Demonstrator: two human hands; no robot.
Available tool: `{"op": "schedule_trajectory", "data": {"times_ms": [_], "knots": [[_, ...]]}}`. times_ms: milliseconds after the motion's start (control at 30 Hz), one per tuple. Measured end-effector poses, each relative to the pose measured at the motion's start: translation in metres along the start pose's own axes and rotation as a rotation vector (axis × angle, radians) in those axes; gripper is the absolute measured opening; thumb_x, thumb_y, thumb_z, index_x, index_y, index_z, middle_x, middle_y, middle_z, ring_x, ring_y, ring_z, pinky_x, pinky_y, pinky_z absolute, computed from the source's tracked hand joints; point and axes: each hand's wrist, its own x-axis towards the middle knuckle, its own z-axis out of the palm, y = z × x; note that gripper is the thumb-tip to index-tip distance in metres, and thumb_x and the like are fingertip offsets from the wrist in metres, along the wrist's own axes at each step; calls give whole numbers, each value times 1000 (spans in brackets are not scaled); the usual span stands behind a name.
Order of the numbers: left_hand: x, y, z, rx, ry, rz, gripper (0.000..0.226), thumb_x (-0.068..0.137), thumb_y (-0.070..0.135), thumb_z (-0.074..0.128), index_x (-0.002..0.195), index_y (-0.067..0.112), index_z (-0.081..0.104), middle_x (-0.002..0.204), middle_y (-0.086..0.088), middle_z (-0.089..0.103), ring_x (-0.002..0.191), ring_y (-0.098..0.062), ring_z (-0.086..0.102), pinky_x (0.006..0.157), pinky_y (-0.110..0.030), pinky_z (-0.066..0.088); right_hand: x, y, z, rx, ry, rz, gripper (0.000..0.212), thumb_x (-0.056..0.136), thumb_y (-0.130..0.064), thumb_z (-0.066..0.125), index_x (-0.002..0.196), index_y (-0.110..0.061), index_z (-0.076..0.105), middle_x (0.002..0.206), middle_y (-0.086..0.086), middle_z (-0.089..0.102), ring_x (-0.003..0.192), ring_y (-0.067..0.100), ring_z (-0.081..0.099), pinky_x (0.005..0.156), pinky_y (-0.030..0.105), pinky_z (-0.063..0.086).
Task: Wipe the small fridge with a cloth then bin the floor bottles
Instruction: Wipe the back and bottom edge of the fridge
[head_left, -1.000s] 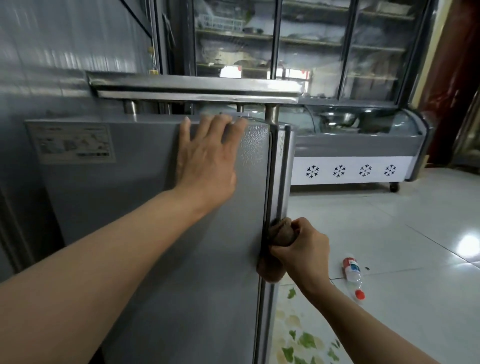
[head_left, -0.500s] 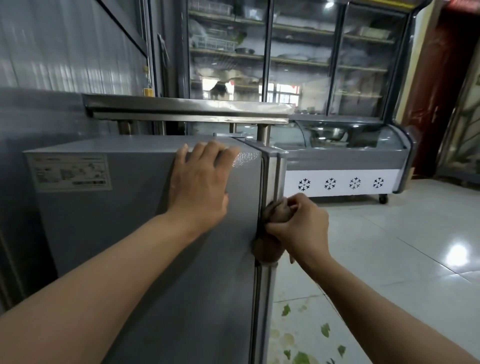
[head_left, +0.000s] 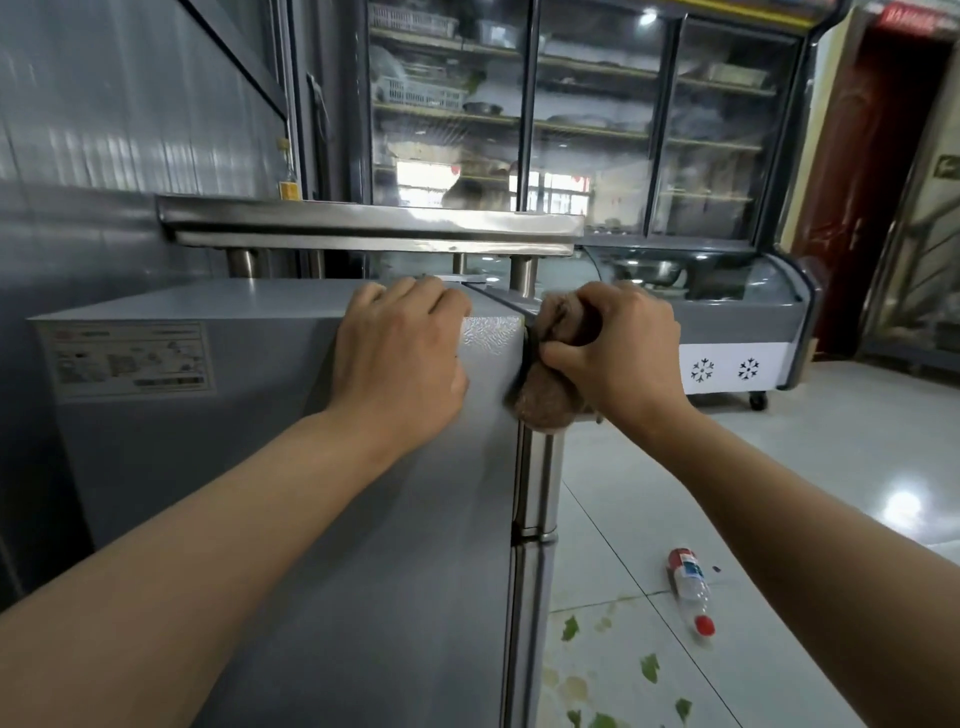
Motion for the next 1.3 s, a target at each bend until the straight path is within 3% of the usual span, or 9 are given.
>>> {"op": "schedule_trajectory", "data": {"times_ms": [233,433,633,700,800,900,967,1100,1300], "knots": [[22,3,-14,-24,-65,-34,11,62,12,69,70,10,62,67,-8,61,62,-29,57,53,-27,29,14,-3,-10,-26,-118,-74,22,72,-21,75,82,-4,66,86,8,57,74,25,55,69,46,51],[48,-1,-28,-105,-264,-44,13,60,11,72,59,12,59,57,-5,57,51,-26,54,44,-25,32,41,-10,-31,-83,-397,-95,20,75,-27,71,70,-11,59,74,-3,45,61,17,47,54,30,42],[74,-5,-49,-165,-592,-46,22,47,6,78,56,12,58,57,-3,56,48,-25,55,38,-25,38,78,-7,-53,8,-707,78,22,81,-20,67,70,-30,51,74,-10,47,66,8,47,56,17,31],[83,-6,-56,-197,-736,-51,21,53,5,77,63,12,60,65,-3,58,56,-24,59,41,-27,41,89,-6,-64,-2,-741,126,21,82,-20,68,73,-32,54,77,-13,48,69,4,46,58,14,30],[97,-12,-61,-184,-972,-53,16,83,12,53,98,15,56,102,-2,54,94,-22,55,67,-33,43,110,-8,-80,68,-772,215,19,81,-15,71,83,-29,59,91,-9,56,85,10,52,70,14,36],[123,-22,-74,-209,-1133,-54,27,84,14,50,110,18,49,115,-2,50,105,-21,49,76,-33,38,138,-17,-95,141,-838,274,26,81,-2,67,90,-26,59,111,-1,52,104,11,50,80,4,36],[144,-31,-84,-211,-1180,-85,29,85,17,53,112,17,46,117,-2,49,107,-21,48,80,-35,43,157,-23,-100,154,-896,283,30,84,0,61,101,-24,61,117,4,49,105,16,51,82,5,38],[186,-48,-97,-211,-1206,-150,29,87,19,53,115,16,45,116,-4,48,106,-23,48,82,-36,46,199,-37,-106,215,-987,325,41,81,1,60,119,-14,58,128,12,52,101,23,57,92,34,47],[234,-74,-104,-237,-1154,-170,36,87,21,53,122,18,44,119,-4,48,108,-22,48,85,-36,45,245,-59,-105,150,-919,292,49,86,1,45,129,-21,53,118,9,55,102,27,57,93,43,48]]}}
